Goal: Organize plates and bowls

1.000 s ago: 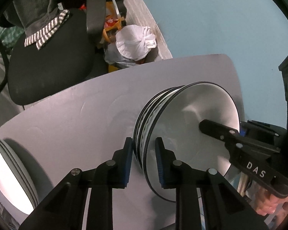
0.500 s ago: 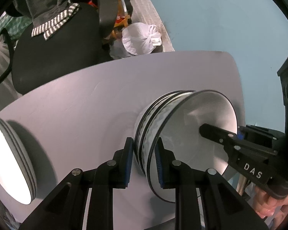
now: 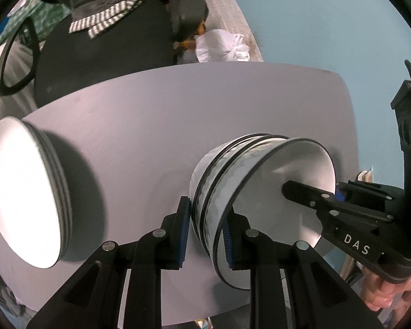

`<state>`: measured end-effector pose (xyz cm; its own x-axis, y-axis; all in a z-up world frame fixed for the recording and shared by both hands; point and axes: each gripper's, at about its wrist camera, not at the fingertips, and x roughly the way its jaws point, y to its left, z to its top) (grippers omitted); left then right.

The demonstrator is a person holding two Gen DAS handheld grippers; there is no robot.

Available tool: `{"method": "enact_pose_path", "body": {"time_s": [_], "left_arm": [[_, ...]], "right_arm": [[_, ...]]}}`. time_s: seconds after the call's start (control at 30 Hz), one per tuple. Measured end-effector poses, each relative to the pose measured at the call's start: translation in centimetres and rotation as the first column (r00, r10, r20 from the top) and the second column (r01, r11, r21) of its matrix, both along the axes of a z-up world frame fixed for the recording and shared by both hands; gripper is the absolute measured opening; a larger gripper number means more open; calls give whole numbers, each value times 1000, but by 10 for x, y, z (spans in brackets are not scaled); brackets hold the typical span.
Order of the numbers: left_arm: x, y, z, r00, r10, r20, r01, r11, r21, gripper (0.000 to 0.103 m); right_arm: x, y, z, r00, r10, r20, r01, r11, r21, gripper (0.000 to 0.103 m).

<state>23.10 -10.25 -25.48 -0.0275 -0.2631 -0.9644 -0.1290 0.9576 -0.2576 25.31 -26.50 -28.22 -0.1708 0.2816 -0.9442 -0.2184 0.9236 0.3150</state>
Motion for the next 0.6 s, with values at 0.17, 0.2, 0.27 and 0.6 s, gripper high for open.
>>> {"method": "enact_pose_path", "body": {"time_s": [0.17, 0.2, 0.27, 0.6], "left_arm": [[-11, 17, -1, 1000, 29, -9, -29, 1000, 3, 21], [-13, 20, -1, 999, 32, -7, -32, 999, 5, 21], [-20, 26, 2, 999, 41, -5, -41, 999, 7, 21], [-42, 53, 9, 997, 77, 4, -77, 997, 8, 21]], "right_arm": [[-7, 18, 0, 1000, 14, -9, -14, 1000, 4, 14], [-7, 22, 0, 1000, 16, -13, -16, 1000, 5, 14], [-8, 28, -1, 1000, 23, -17, -23, 1000, 3, 14], [-24, 60, 5, 998, 62, -7, -62, 998, 0, 14]]}}
